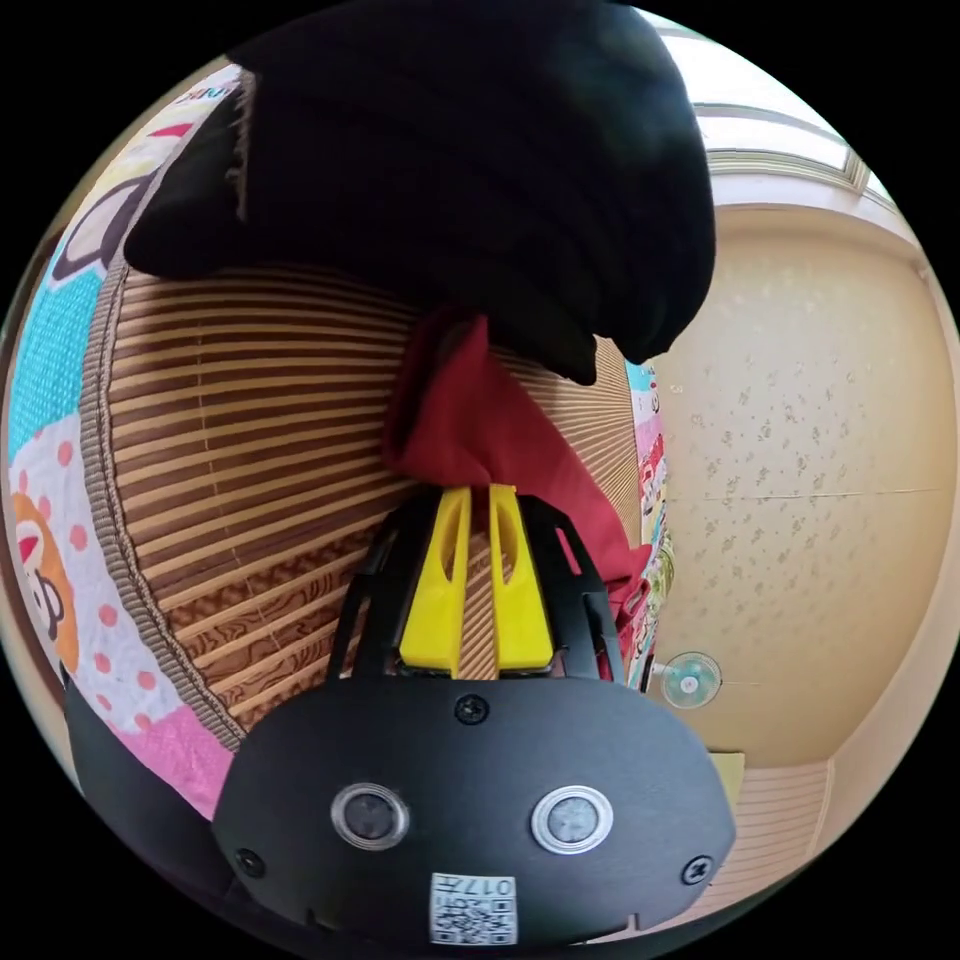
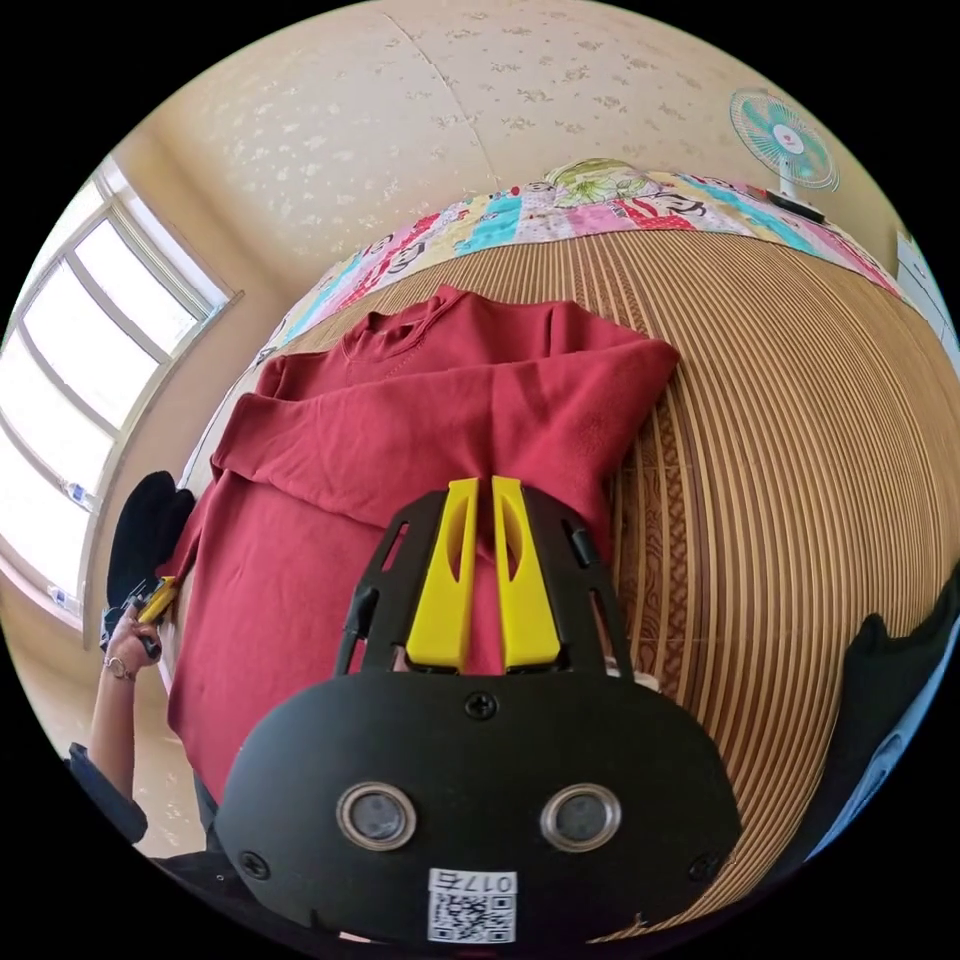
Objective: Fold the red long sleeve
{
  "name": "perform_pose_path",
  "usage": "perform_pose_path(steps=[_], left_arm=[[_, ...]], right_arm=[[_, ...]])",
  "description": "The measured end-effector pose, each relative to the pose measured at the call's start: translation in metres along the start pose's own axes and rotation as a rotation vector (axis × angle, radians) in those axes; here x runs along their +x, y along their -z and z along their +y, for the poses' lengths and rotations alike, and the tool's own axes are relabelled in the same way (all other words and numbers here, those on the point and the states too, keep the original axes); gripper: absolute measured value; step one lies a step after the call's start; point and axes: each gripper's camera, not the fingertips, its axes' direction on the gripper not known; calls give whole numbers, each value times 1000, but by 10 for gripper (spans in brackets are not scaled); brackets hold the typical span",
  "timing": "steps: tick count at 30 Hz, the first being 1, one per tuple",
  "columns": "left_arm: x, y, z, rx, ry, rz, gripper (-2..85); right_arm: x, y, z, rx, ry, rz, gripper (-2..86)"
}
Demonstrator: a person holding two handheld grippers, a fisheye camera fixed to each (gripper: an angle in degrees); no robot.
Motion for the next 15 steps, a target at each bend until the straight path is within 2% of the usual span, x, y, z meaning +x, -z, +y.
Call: perform_pose_path(steps=[2, 4, 5, 7, 10, 12, 15], left_arm=[[32, 9, 16, 20, -154, 5, 29], [106, 32, 61, 66, -454, -68, 25], [124, 41, 74, 94, -518, -72, 25], [184, 88, 115, 249, -700, 0, 23], [252, 131, 140, 393, -846, -1, 24], [298, 131, 152, 366, -921, 16, 25], [377, 96, 203, 252, -1103, 139, 27]], right_arm=[[5, 1, -2, 1, -8, -15, 29], [7, 2, -4, 2, -9, -19, 28], [9, 2, -6, 2, -10, -21, 28], [11, 3, -9, 0, -12, -23, 28], [13, 5, -14, -1, -18, -26, 27], [18, 12, -13, 6, -57, -56, 26], [11, 36, -4, 2, -61, -68, 25]])
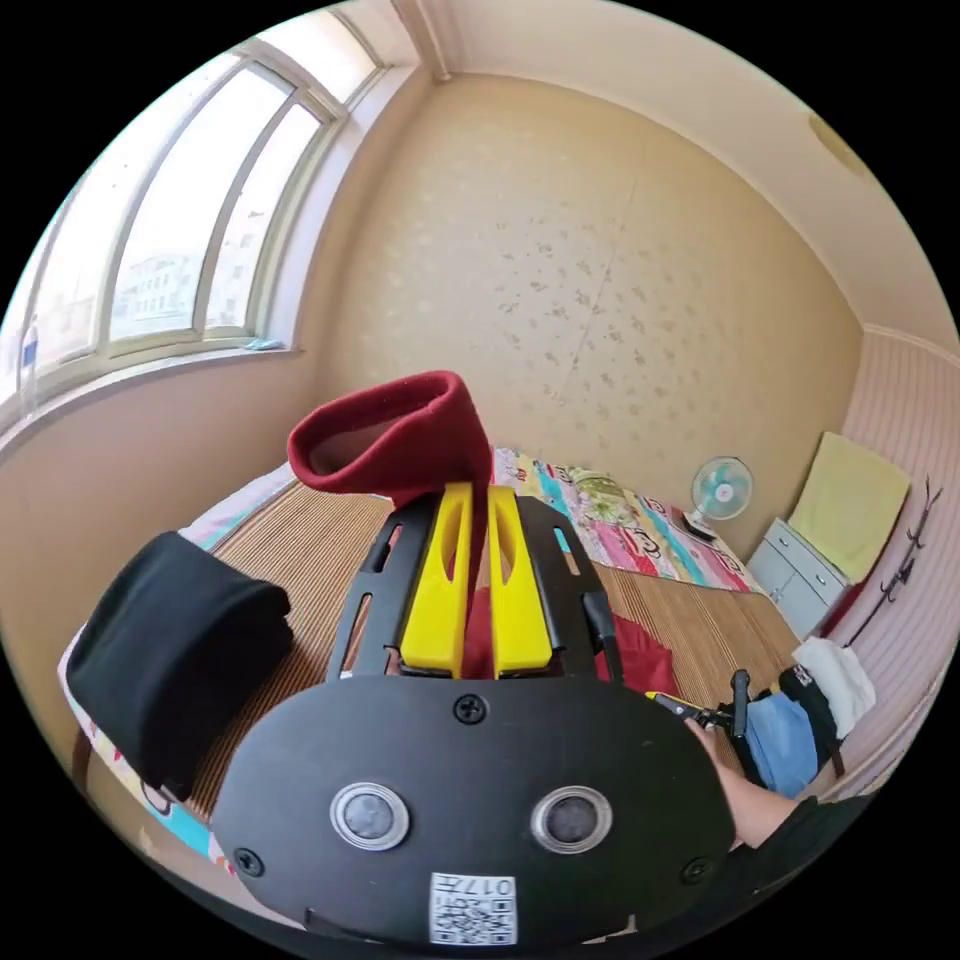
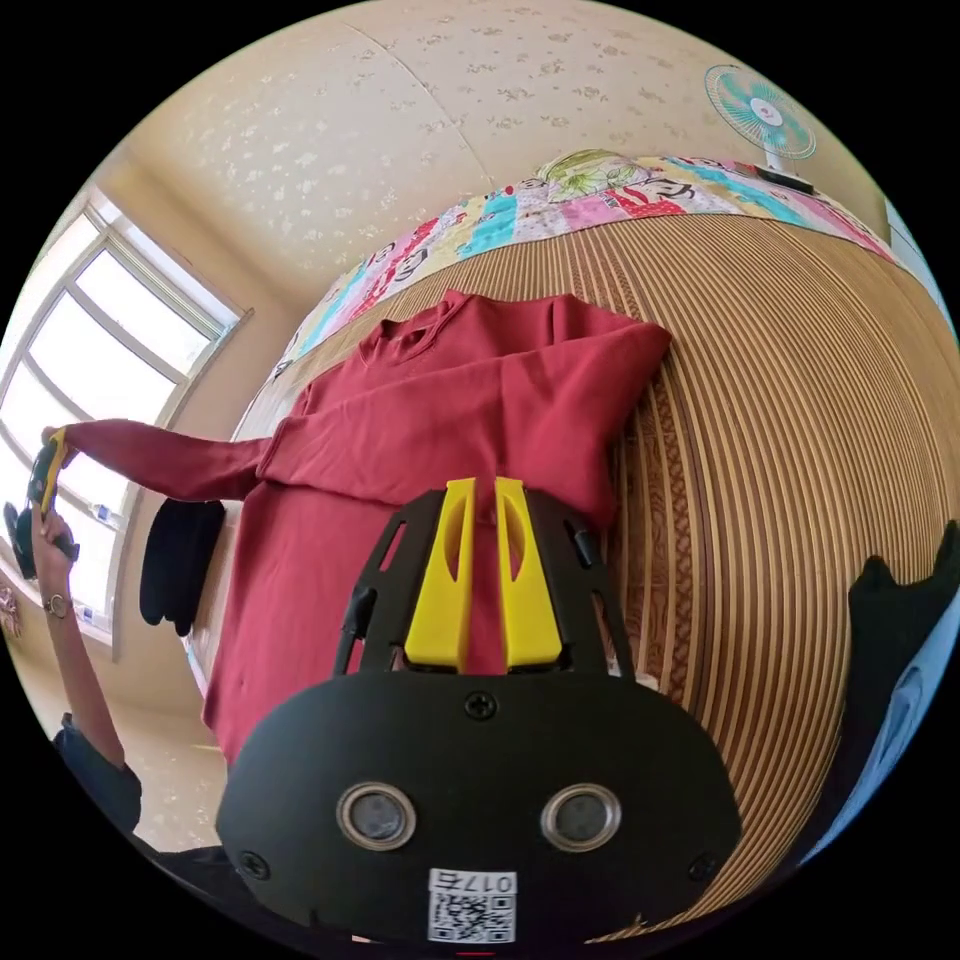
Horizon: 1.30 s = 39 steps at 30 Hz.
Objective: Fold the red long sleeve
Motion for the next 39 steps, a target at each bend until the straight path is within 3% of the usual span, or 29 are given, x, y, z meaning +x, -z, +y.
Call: perform_pose_path(steps=[5, 9, 12, 17, 22, 29, 31, 33, 35, 39], left_arm=[[208, -104, 16, -121, -285, 358, 33], [388, -207, 132, -338, -456, 511, 56], [438, -254, 229, -579, -479, 564, 71], [365, -207, 285, -583, -371, 517, 78], [208, -147, 249, -448, -183, 196, 81], [133, -223, 164, -487, -35, 54, 114], [124, -275, 163, -652, -32, 33, 84], [119, -286, 164, -674, -92, -7, 57], [97, -265, 154, -539, -47, -7, 46], [-22, -266, 172, -515, 429, 290, 31]], right_arm=[[-19, 68, 68, 85, -19, -139, 29], [-24, 101, 150, 76, -82, -190, 39], [-23, 104, 193, -23, -55, -156, 57], [13, 134, 219, -77, -61, -130, 61], [43, 145, 212, -60, -126, -226, 57], [2, 133, 185, -18, -110, -217, 72], [-10, 138, 181, -10, -82, -200, 73], [-14, 141, 175, -39, -48, -136, 74], [-6, 149, 170, -53, -46, -109, 75], [29, 167, 166, -17, -68, -62, 77]])
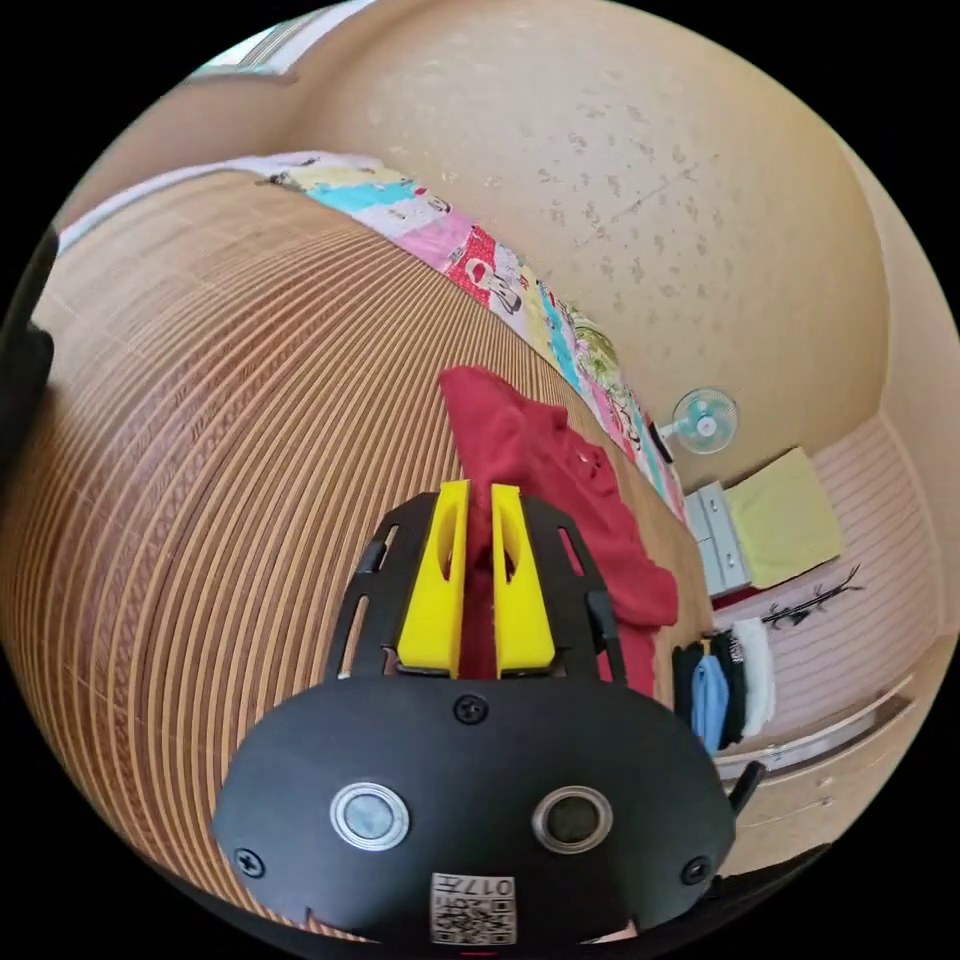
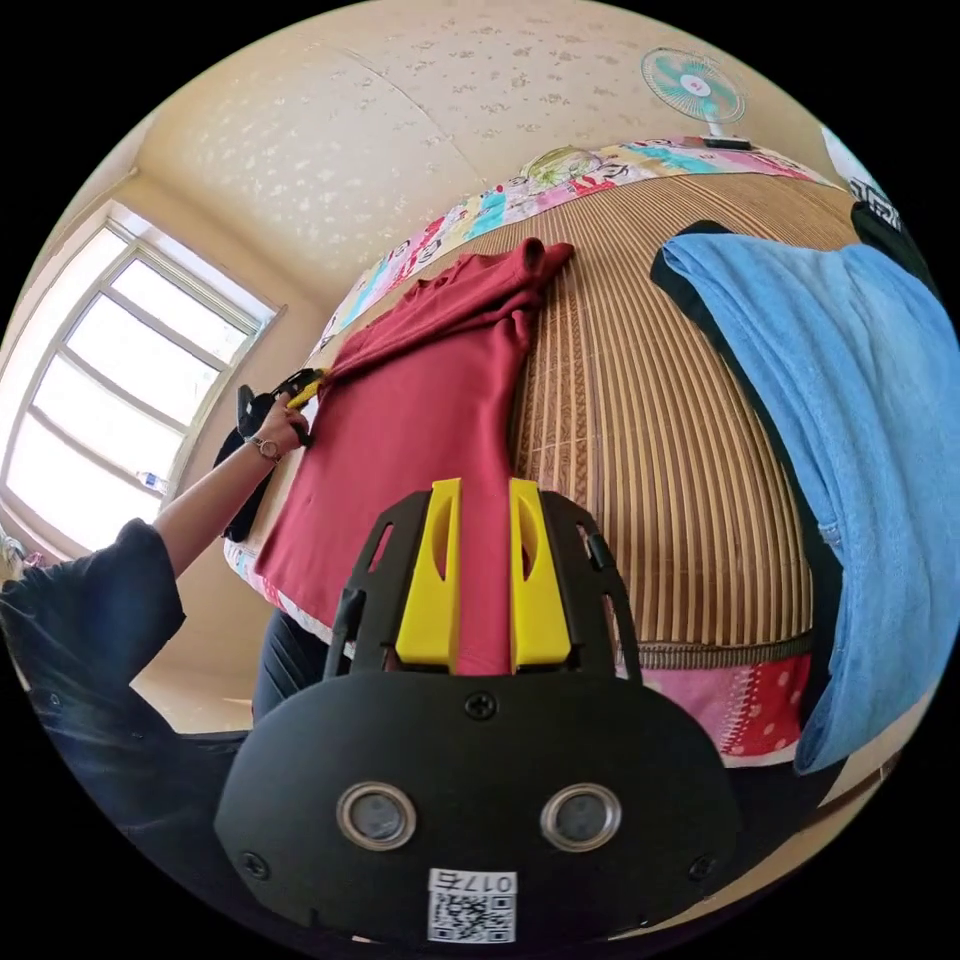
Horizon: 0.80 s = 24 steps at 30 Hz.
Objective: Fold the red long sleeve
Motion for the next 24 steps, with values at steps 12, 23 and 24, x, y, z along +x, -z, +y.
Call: perform_pose_path(steps=[12, 23, 24], left_arm=[[-16, 173, 122, -260, -324, 45, 121], [-17, 282, 254, -310, -374, -231, 100], [-25, 292, 258, -296, -340, -203, 99]], right_arm=[[29, 24, 9, -152, -6, -57, 93], [35, 36, 35, -303, -133, -165, 90], [38, 38, 39, -300, -151, -183, 87]])
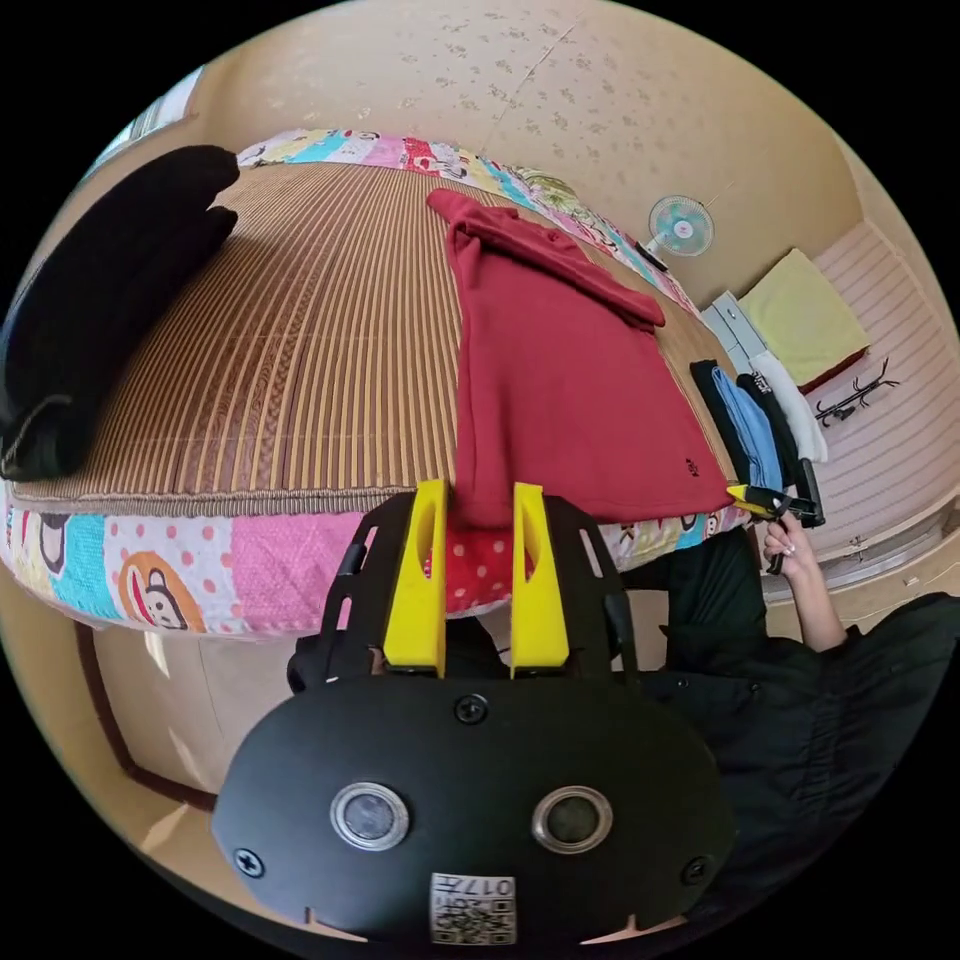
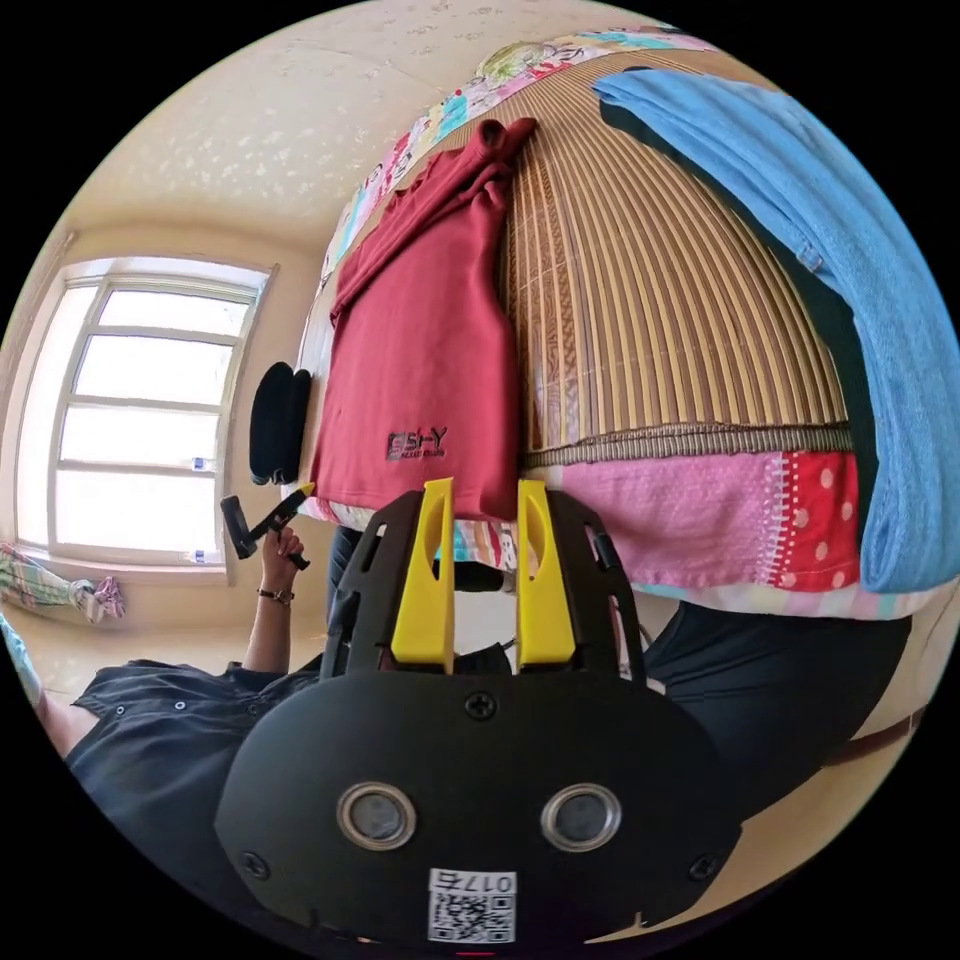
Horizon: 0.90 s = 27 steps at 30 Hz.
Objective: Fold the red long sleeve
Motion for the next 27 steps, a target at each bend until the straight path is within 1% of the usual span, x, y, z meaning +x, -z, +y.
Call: perform_pose_path(steps=[4, 8, 10, 11, 13, 17, 18, 20, 22, 24, 27], left_arm=[[-36, 19, 20, 38, 94, 129, 81], [-62, 36, 28, 31, 120, 200, 57], [-78, 55, 33, 76, 127, 339, 49], [-83, 61, 35, 94, 130, 393, 48], [-98, 83, 43, 159, 158, 558, 44], [-89, 122, 49, 213, 71, 653, 41], [-82, 136, 52, 235, 32, 701, 41], [-75, 159, 61, 285, -14, 791, 40], [-68, 191, 78, 372, -64, 933, 39], [-65, 215, 92, 432, -106, 1015, 39], [-68, 236, 111, 511, -112, 1128, 39]], right_arm=[[10, 2, 10, 36, -36, -27, 66], [32, 1, 20, 68, -115, -103, 39], [35, 8, 28, 104, -121, -164, 35], [32, 19, 34, 141, -101, -201, 34], [26, 40, 43, 200, -63, -252, 33], [7, 90, 61, 300, 29, -443, 31], [1, 105, 68, 318, 56, -492, 30], [-9, 126, 82, 337, 94, -544, 29], [-21, 145, 104, 347, 99, -598, 29], [-46, 170, 140, 387, 147, -660, 28], [-64, 189, 178, 443, 152, -684, 27]])
